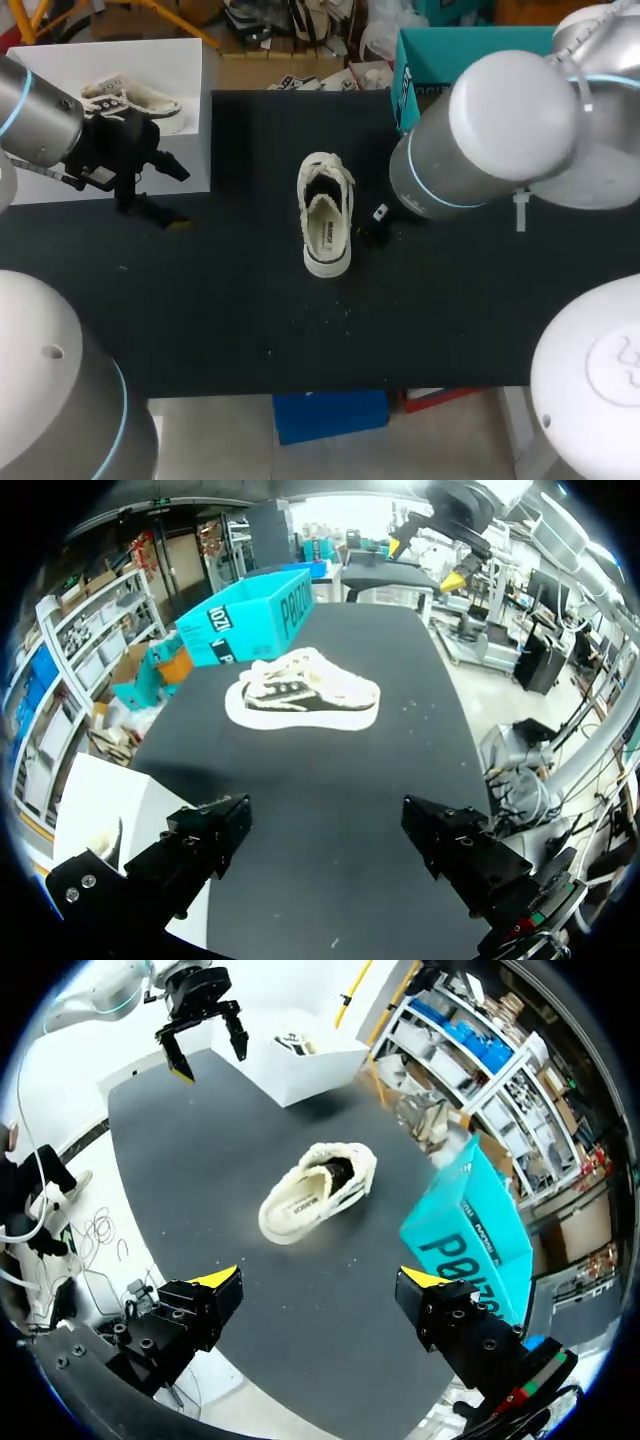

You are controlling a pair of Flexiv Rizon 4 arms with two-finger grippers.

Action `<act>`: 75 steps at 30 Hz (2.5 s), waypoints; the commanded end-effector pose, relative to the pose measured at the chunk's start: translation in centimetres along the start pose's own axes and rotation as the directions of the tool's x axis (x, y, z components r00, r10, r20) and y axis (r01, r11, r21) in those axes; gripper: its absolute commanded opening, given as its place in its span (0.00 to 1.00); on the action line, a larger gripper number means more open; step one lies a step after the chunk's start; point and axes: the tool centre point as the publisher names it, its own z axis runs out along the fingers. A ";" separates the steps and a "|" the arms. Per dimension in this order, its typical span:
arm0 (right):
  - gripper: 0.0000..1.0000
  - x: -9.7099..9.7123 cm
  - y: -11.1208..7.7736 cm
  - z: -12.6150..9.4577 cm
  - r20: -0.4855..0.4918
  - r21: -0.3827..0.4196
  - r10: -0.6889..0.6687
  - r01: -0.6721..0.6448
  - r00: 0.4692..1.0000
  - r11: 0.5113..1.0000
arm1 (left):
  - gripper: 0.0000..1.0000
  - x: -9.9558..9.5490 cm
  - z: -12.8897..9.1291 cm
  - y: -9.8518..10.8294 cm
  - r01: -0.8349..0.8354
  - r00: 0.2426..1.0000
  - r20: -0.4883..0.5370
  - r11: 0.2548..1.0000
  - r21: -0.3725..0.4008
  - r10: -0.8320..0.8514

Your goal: Take the shoe out of the shoebox, open the shoe tongue, remove and reinsert the insole, then place the shoe into the shoebox

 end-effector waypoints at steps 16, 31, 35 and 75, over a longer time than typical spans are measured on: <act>1.00 -0.5 5.6 7.8 -0.311 0.443 0.194 -0.039 0.930 0.896 | 1.00 0.2 0.0 0.1 -0.002 1.000 0.006 1.000 0.001 0.002; 1.00 -0.9 5.3 9.2 -0.326 0.373 0.340 -0.211 0.882 0.904 | 1.00 0.2 0.0 0.1 -0.002 1.000 0.006 1.000 0.001 0.002; 1.00 -1.3 5.5 9.7 -0.291 0.328 0.425 -0.327 0.857 0.886 | 1.00 0.2 0.0 0.1 -0.002 1.000 0.006 1.000 0.001 0.002; 0.45 -2.9 6.2 18.8 -0.058 0.448 0.644 -0.557 0.763 0.700 | 1.00 0.2 0.0 0.1 -0.002 1.000 0.006 1.000 0.001 0.002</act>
